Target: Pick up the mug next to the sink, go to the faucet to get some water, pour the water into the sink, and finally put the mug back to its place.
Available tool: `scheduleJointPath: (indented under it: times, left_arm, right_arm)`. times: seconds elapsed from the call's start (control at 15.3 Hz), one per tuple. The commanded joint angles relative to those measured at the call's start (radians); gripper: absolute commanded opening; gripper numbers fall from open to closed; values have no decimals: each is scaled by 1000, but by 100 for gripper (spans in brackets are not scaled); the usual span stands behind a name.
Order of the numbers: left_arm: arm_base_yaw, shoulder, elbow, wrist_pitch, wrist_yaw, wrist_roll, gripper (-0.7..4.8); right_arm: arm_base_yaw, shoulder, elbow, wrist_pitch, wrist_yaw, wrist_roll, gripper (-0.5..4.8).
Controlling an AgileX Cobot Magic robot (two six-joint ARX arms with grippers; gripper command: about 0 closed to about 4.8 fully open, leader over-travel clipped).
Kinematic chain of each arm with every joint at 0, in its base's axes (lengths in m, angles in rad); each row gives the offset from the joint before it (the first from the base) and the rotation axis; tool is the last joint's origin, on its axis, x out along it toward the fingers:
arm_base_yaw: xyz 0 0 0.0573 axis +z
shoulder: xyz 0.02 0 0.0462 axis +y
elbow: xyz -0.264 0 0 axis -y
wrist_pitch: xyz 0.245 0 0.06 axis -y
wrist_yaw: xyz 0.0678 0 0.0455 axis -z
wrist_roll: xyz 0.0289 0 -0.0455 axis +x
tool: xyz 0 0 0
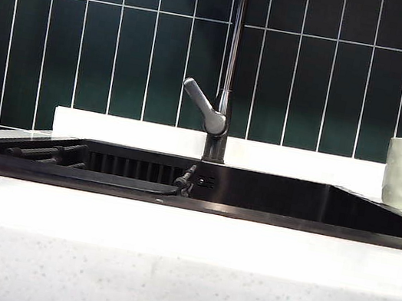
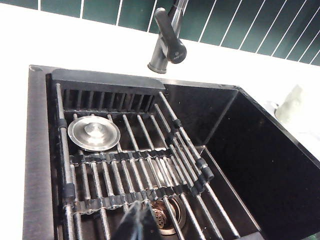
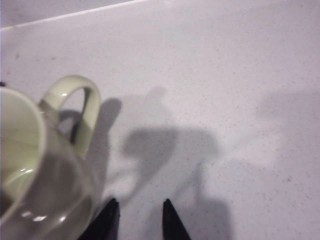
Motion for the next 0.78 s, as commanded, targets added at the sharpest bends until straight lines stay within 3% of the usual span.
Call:
scheduleJointPath:
  times: [0.07, 0.33, 0.52, 0.72, 0.78]
  left_arm:
    - [1, -1, 2, 8, 3, 1, -5]
    - [1, -1, 1, 5, 3, 2, -5]
    - [1, -1, 1, 6, -33, 15, -6]
    - [1, -1, 1, 6, -87, 190, -6]
    - [1, -1, 1, 7, -87, 208, -6]
  right_arm:
    - [8, -105, 3, -50, -50, -1, 57]
    - [85, -354, 3, -171, -62, -1, 57]
    - [214, -552, 3, -213, -59, -85, 52]
    - [338, -729, -1, -272, -59, -231, 52]
    - [360, -784, -21, -270, -59, -257, 52]
